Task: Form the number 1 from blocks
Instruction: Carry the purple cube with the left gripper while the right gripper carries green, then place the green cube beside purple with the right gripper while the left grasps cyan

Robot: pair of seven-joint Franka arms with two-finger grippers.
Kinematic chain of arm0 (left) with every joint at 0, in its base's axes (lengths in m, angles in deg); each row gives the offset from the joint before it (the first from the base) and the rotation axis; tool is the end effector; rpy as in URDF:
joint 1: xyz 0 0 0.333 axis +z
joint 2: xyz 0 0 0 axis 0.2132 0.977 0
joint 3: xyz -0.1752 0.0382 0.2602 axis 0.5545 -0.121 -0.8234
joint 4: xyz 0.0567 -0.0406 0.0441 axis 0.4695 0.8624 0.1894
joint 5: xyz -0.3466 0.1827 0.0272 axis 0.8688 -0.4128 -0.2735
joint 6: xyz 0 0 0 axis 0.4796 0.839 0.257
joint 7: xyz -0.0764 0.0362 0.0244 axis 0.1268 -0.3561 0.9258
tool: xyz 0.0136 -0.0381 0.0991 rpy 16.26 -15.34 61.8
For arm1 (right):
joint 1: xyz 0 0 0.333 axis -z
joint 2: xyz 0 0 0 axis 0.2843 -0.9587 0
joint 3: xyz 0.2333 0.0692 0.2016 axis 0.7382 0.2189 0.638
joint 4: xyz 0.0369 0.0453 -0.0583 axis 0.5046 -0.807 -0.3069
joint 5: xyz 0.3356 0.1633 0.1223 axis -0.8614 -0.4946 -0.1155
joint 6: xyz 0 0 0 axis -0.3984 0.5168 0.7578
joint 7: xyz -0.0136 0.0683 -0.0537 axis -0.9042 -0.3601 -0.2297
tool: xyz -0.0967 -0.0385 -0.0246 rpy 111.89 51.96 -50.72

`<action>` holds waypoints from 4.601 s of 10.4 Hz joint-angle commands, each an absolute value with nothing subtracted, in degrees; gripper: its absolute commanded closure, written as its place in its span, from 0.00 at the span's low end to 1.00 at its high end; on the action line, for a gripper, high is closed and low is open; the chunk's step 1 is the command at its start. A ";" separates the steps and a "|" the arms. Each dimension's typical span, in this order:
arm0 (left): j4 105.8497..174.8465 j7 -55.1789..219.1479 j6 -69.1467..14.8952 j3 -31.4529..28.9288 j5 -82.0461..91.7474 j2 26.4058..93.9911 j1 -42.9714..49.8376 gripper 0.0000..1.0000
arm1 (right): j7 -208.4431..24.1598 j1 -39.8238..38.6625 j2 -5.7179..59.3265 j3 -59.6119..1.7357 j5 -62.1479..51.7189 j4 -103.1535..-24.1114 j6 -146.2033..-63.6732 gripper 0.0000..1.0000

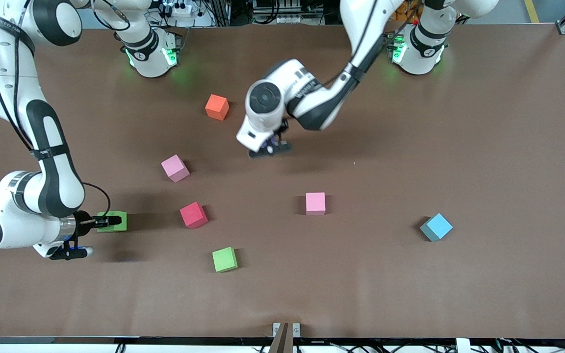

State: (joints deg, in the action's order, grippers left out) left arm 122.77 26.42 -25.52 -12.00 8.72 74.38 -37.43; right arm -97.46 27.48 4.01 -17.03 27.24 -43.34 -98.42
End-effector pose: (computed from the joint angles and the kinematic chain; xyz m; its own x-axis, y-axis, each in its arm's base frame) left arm 0.3885 -0.5969 0.2802 0.9329 0.2027 -0.2977 0.2173 -0.9760 0.0165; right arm 0.7008 -0.0643 0.2161 0.9677 0.0656 -0.2435 0.0182 -0.9812 -0.1921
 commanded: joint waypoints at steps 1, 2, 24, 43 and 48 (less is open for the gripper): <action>133.75 17.63 -33.14 -5.82 2.93 70.28 -38.06 1.00 | -95.72 26.11 6.84 -16.90 26.27 -44.76 -97.42 0.92; 139.72 16.38 -37.27 -3.35 1.06 67.22 -36.92 1.00 | -95.72 25.84 8.07 -16.81 26.27 -46.59 -97.68 0.92; 165.97 4.50 -54.30 10.99 -16.27 53.50 -25.67 0.00 | -57.16 -19.33 31.73 -16.81 26.09 -77.52 -113.90 0.92; 157.12 95.85 -36.96 -3.83 -8.88 42.37 12.75 0.00 | -38.86 -37.88 21.53 -17.16 21.17 -77.37 -124.40 0.89; 144.36 121.35 -42.39 -9.02 -12.40 58.46 15.82 0.00 | -38.07 -38.85 21.53 -17.16 21.17 -77.37 -125.72 0.88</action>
State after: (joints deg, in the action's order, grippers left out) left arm 149.12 115.61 -40.95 -7.62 -10.60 53.46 15.18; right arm -39.22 -37.68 21.62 -16.50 21.62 -77.83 -125.17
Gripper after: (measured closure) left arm 0.000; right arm 0.374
